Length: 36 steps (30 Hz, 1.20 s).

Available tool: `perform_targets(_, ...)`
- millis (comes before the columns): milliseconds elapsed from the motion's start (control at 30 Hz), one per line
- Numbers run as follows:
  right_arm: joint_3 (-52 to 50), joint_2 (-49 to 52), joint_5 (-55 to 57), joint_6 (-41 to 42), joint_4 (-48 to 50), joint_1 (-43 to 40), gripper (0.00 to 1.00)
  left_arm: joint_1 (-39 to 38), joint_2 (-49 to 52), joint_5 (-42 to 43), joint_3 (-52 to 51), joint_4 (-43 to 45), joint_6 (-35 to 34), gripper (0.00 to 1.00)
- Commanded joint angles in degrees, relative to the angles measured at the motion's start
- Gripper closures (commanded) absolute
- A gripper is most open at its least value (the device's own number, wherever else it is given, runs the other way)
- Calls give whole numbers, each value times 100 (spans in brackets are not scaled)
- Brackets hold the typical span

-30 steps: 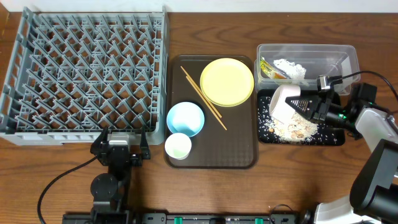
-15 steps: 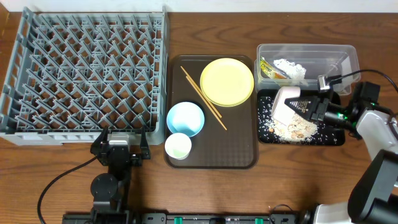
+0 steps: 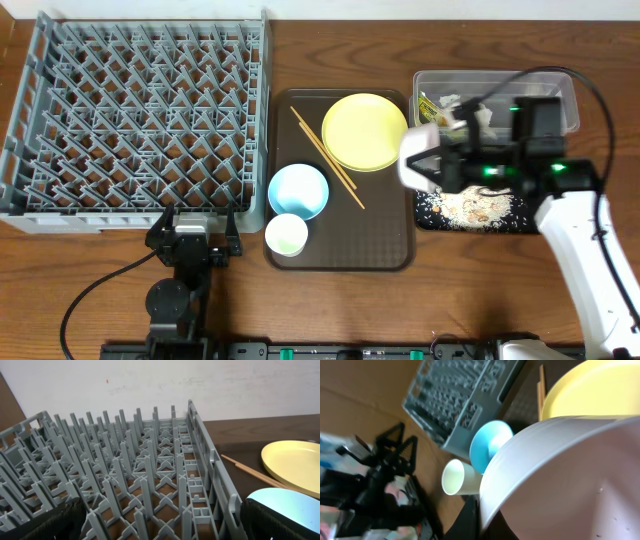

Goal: Sort waste into correct bins and load items into the dishwasher
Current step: 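Return the pink bowl to the brown tray and release it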

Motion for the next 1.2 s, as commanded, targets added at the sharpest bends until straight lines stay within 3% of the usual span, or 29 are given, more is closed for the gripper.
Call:
perform_targets(0,37,87,1270,308,-70,811,99,-24,-33,-55,-94,-227,35,1)
perform_targets(200,37,337,3421,625,-385,2273,99,-24,-33,-52,-94,-227,35,1)
perform_targets(433,37,1001,4522,686,-457,3193,99,-24,-33,-55,-94,-225,35,1)
perform_targets(800,35,1849,4572,728,-538,3425,98,-24,-33,-55,-94,-227,35,1)
perform_targets(933,37,1849,4544,728,-474,3425,78,-24,-33,-55,-94,-225,35,1)
perform_targets(1167,232,1847,4380,699,-496,3412,73,-24,-33,-55,-94,-227,35,1)
